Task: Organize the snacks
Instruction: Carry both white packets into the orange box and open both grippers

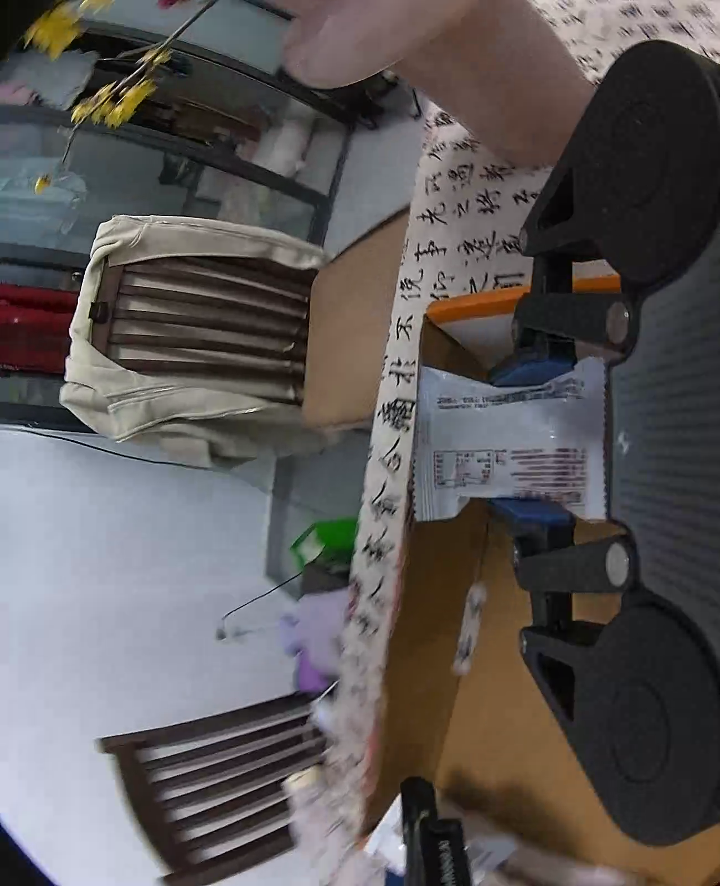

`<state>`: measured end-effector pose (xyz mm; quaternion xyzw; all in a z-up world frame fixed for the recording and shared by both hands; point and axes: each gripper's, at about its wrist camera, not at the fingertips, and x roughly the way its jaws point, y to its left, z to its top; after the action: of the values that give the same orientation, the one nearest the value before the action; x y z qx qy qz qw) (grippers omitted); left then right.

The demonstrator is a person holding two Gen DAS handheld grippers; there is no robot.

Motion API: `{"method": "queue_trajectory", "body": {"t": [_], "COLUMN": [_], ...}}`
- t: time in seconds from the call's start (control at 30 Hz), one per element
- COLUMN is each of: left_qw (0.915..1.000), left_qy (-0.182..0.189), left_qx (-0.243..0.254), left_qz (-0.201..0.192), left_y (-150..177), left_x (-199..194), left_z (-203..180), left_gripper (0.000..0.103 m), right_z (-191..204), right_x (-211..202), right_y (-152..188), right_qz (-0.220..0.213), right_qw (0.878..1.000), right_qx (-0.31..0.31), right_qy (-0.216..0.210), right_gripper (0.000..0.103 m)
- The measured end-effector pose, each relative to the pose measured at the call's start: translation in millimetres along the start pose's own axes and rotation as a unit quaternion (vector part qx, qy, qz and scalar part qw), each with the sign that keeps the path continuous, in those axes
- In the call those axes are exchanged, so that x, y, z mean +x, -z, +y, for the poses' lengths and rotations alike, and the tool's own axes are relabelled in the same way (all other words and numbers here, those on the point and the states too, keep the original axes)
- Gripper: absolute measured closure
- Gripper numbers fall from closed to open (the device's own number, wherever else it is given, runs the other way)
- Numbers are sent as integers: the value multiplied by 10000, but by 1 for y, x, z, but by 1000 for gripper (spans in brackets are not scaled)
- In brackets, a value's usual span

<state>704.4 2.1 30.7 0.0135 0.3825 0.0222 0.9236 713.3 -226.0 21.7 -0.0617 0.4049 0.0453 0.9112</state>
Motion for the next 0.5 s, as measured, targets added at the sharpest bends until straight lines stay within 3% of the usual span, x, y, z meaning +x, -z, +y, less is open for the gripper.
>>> {"method": "queue_trajectory", "body": {"t": [0.17, 0.5], "left_qw": [9999, 9995], "left_qy": [78, 78], "left_qx": [-6, -128], "left_qz": [-154, -294], "left_y": [2, 1], "left_x": [-14, -73], "left_z": [-1, 11], "left_gripper": [29, 21], "right_z": [10, 1], "right_x": [7, -31], "right_y": [-2, 0], "right_qz": [111, -78], "right_qw": [9991, 9997], "right_qx": [-338, -184], "right_qy": [210, 142], "right_gripper": [53, 35]}}
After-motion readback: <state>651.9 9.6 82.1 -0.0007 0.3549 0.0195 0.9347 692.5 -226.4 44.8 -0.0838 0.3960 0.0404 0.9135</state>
